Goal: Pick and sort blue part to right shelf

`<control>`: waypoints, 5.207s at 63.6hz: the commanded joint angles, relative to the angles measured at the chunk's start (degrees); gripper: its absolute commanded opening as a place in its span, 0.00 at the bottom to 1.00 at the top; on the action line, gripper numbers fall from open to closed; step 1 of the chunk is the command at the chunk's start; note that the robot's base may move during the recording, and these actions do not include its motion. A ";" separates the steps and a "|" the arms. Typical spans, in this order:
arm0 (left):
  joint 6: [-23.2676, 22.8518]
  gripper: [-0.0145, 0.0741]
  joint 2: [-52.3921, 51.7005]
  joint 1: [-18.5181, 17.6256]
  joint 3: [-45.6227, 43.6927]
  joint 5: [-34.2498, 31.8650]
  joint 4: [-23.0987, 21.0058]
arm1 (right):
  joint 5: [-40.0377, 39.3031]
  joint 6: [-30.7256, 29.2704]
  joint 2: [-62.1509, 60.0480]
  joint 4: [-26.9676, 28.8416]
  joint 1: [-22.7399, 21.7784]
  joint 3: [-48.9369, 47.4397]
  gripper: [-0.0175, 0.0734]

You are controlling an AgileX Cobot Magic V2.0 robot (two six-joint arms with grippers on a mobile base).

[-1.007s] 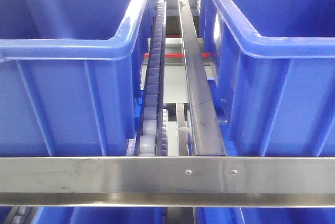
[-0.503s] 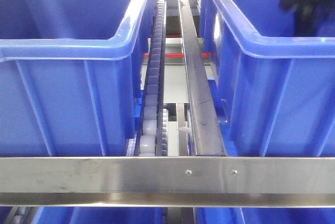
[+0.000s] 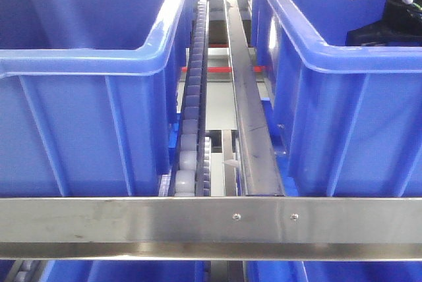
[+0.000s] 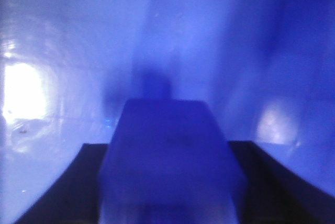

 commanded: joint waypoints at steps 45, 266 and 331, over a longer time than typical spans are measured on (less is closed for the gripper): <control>0.06 0.30 -23.94 -0.42 -1.59 9.83 7.83 | -7.98 -0.69 -35.11 -1.13 -0.26 11.96 0.23; 3.53 0.30 -28.33 12.91 39.42 -32.89 -10.31 | -28.61 -0.63 -109.09 1.21 -0.26 61.12 0.23; 3.53 0.30 -28.33 12.91 39.42 -32.89 -10.31 | -55.18 -0.63 -110.15 8.78 -6.10 85.83 0.23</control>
